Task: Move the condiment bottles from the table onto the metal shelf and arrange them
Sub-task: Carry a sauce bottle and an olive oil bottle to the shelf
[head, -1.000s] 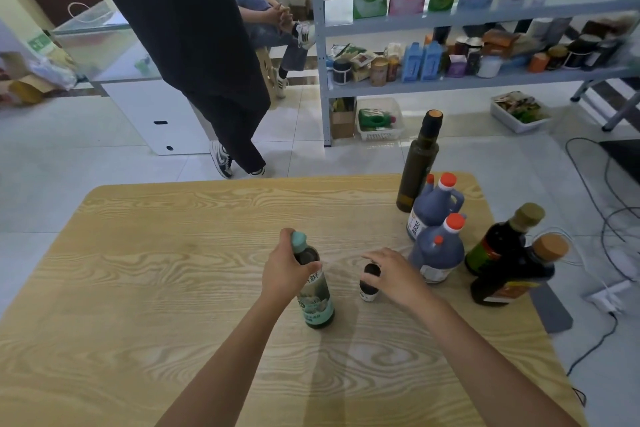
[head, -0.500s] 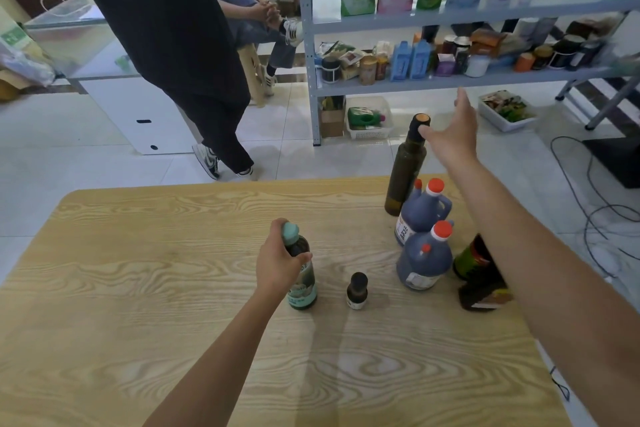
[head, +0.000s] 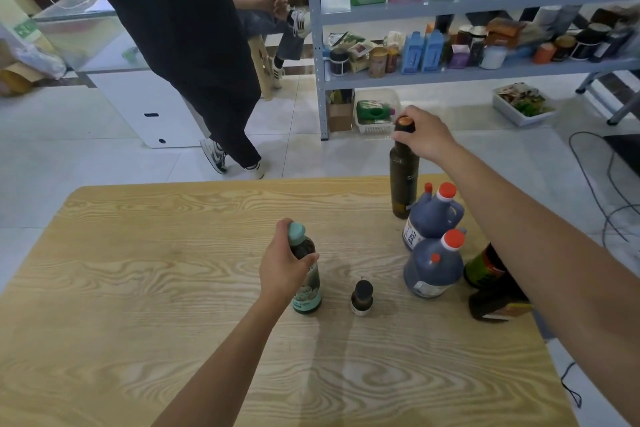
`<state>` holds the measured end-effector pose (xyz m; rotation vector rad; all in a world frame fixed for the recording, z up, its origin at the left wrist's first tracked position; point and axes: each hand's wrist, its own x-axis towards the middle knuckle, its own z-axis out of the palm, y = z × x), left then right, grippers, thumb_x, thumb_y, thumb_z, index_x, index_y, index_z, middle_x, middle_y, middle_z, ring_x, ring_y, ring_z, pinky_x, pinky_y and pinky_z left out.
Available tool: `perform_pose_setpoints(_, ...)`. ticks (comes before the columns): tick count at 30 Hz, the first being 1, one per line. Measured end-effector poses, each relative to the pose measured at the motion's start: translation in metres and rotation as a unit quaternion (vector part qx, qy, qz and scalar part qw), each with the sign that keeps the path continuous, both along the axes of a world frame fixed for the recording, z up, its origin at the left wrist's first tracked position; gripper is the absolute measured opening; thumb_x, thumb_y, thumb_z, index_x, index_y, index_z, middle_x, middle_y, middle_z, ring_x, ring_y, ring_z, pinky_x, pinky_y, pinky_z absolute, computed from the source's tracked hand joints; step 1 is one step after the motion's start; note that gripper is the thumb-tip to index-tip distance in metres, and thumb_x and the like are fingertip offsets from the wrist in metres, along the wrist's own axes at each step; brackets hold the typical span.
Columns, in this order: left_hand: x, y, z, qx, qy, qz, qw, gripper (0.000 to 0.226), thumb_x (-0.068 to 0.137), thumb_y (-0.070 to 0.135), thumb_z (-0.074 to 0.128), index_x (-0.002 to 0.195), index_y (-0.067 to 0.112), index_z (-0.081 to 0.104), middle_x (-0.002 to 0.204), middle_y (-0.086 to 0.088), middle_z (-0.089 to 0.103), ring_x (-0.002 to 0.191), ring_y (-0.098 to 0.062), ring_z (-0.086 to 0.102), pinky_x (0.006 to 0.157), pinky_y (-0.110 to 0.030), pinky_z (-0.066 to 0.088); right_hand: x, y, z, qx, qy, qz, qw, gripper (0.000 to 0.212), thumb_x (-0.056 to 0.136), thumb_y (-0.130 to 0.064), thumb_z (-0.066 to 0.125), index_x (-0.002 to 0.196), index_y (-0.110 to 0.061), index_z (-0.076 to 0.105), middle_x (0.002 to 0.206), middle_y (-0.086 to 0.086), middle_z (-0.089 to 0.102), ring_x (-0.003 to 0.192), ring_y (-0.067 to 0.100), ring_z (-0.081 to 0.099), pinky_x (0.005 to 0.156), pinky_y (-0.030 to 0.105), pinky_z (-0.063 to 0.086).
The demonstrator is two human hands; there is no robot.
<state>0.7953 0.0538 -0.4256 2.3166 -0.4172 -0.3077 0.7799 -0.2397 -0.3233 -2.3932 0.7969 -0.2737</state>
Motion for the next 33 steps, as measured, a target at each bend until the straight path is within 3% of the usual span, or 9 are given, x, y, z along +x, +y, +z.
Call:
perform_pose_setpoints(3, 0.0, 0.0, 0.0, 0.0, -0.001, -0.006, 1.0, 0.066, 0.073, 0.023, 0.08, 0.123, 0.028, 0.037, 0.099, 0.007, 0.056, 0.089, -0.019, 0.056, 0.076, -0.041, 0.052, 0.008, 0.016, -0.007, -0.062, 0.016, -0.008, 0.998, 0.032, 0.089, -0.035, 0.058, 0.117, -0.019, 0.051, 0.115, 0.007, 0.061, 0.101, 0.029, 0.058, 0.076, 0.035, 0.042)
perform_pose_setpoints(7, 0.001, 0.002, 0.0, -0.01, 0.007, -0.005, 1.0, 0.066, 0.073, 0.022, 0.079, 0.123, 0.029, 0.036, 0.101, 0.008, 0.055, 0.091, -0.019, 0.057, 0.078, -0.042, 0.053, 0.017, 0.036, -0.008, -0.124, 0.023, 0.044, 0.991, 0.029, 0.092, -0.033, 0.055, 0.115, -0.015, 0.05, 0.108, 0.008, 0.061, 0.088, 0.023, 0.055, 0.069, 0.032, 0.037)
perform_pose_setpoints(14, 0.005, 0.021, -0.001, -0.069, 0.039, 0.037, 0.996, 0.068, 0.071, 0.015, 0.081, 0.123, 0.025, 0.04, 0.1, 0.004, 0.058, 0.093, -0.02, 0.058, 0.082, -0.043, 0.053, 0.016, 0.049, 0.013, 0.01, -0.078, 0.042, 0.996, 0.029, 0.09, -0.033, 0.059, 0.111, -0.013, 0.055, 0.103, 0.006, 0.059, 0.091, 0.02, 0.053, 0.073, 0.028, 0.036)
perform_pose_setpoints(18, 0.005, 0.046, -0.001, -0.114, 0.051, 0.088, 0.988, 0.058, 0.071, 0.009, 0.08, 0.113, 0.022, 0.042, 0.089, 0.009, 0.055, 0.089, -0.021, 0.059, 0.078, -0.041, 0.053, 0.022, 0.082, 0.045, 0.07, -0.142, 0.083, 0.984, 0.033, 0.09, -0.029, 0.06, 0.117, -0.015, 0.047, 0.108, -0.001, 0.051, 0.098, 0.015, 0.049, 0.078, 0.026, 0.038)
perform_pose_setpoints(22, 0.009, 0.08, 0.005, -0.135, 0.054, 0.134, 0.98, 0.057, 0.072, 0.008, 0.079, 0.114, 0.022, 0.044, 0.097, 0.001, 0.056, 0.092, -0.023, 0.058, 0.077, -0.037, 0.051, 0.036, 0.127, 0.057, 0.035, -0.138, 0.137, 0.98, 0.031, 0.09, -0.038, 0.057, 0.112, -0.016, 0.051, 0.103, -0.004, 0.054, 0.095, 0.016, 0.052, 0.076, 0.028, 0.039)
perform_pose_setpoints(25, 0.016, 0.114, 0.013, -0.185, 0.065, 0.18, 0.964, 0.057, 0.072, 0.012, 0.08, 0.116, 0.02, 0.045, 0.101, -0.002, 0.057, 0.096, -0.024, 0.059, 0.083, -0.043, 0.053, 0.048, 0.161, 0.049, 0.033, -0.149, 0.136, 0.979, 0.033, 0.092, -0.041, 0.051, 0.103, -0.01, 0.05, 0.084, -0.001, 0.05, 0.078, 0.016, 0.051, 0.069, 0.031, 0.041)
perform_pose_setpoints(29, 0.021, 0.157, 0.031, -0.257, 0.054, 0.223, 0.939, 0.05, 0.072, 0.014, 0.08, 0.113, 0.014, 0.05, 0.099, 0.0, 0.059, 0.093, -0.018, 0.06, 0.082, -0.036, 0.053, 0.054, 0.206, 0.034, 0.038, -0.178, 0.111, 0.977, 0.032, 0.089, -0.041, 0.052, 0.082, -0.01, 0.046, 0.065, -0.005, 0.044, 0.061, 0.013, 0.044, 0.057, 0.031, 0.033)
perform_pose_setpoints(33, 0.016, 0.193, 0.028, -0.248, 0.023, 0.22, 0.943, 0.044, 0.074, 0.018, 0.079, 0.111, 0.013, 0.055, 0.1, -0.002, 0.062, 0.091, -0.015, 0.061, 0.077, -0.032, 0.052, 0.045, 0.261, -0.001, -0.012, -0.101, 0.171, 0.98, 0.031, 0.086, -0.041, 0.056, 0.079, -0.014, 0.042, 0.065, -0.006, 0.043, 0.057, 0.012, 0.041, 0.053, 0.029, 0.031)
